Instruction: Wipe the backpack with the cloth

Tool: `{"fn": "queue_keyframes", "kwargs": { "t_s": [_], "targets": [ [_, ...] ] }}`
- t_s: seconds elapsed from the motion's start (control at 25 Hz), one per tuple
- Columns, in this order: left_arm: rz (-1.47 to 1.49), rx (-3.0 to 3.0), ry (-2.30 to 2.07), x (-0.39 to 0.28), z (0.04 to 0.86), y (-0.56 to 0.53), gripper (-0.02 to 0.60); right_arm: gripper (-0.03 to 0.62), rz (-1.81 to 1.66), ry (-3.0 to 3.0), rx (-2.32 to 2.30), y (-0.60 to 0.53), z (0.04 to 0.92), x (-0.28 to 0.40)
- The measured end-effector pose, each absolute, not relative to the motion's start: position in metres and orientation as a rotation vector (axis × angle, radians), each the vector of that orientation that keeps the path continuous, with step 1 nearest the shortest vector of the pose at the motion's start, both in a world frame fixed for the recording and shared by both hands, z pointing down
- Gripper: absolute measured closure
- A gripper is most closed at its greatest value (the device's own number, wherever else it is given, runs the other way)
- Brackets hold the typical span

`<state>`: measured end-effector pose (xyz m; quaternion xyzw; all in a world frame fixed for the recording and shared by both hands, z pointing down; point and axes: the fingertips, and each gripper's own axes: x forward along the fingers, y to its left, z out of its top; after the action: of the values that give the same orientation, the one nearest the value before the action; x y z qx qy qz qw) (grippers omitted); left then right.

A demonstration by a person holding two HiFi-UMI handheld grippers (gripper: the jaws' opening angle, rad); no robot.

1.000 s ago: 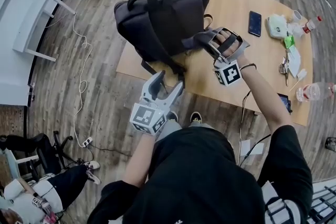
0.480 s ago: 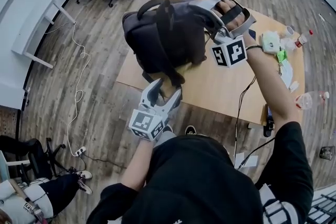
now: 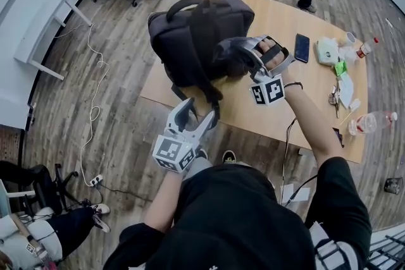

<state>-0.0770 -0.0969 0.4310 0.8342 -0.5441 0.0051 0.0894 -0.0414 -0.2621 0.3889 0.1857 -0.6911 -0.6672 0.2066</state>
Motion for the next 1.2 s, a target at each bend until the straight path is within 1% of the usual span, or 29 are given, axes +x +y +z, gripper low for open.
{"fn": "queue_keyframes", "kwargs": {
  "t_s": [0.08,0.12,0.2,0.36,0.48,0.6,0.76,0.92,1.0,1.2],
  "targets": [
    [0.008,2.455,-1.608,-0.080,0.438,-0.089,0.295,0.562,-1.723,-1.991,0.494,-0.261,0.436,-0.040],
    [0.008,2.434,-1.600,-0.081,0.444,-0.081,0.314,0.560,-1.641,-2.027,0.474,-0.255,0.461,-0.039],
    [0.006,2.411,-1.606,-0.081,0.446,-0.075,0.375,0.560,-1.528,-2.048,0.428,-0.251,0.499,-0.036],
    [-0.004,2.385,-1.649,-0.086,0.445,-0.077,0.475,0.560,-1.376,-2.039,0.398,-0.260,0.546,-0.025],
    [0.008,2.349,-1.687,-0.092,0.448,-0.078,0.556,0.560,-1.263,-1.905,0.239,-0.258,0.605,-0.012],
    [-0.001,2.338,-1.705,-0.090,0.443,-0.080,0.565,0.560,-1.241,-1.821,0.204,-0.255,0.628,-0.003],
    [-0.010,2.339,-1.720,-0.094,0.437,-0.084,0.565,0.560,-1.313,-1.859,0.245,-0.254,0.593,-0.011],
    [-0.004,2.347,-1.708,-0.094,0.438,-0.089,0.565,0.560,-1.526,-1.887,0.297,-0.246,0.538,-0.015],
    [0.002,2.361,-1.693,-0.090,0.437,-0.094,0.565,0.560,-1.671,-1.894,0.328,-0.241,0.488,-0.021],
    [-0.015,2.436,-1.645,-0.073,0.423,-0.104,0.565,0.560,-1.991,-1.877,0.555,-0.244,0.329,-0.030]
  ]
}}
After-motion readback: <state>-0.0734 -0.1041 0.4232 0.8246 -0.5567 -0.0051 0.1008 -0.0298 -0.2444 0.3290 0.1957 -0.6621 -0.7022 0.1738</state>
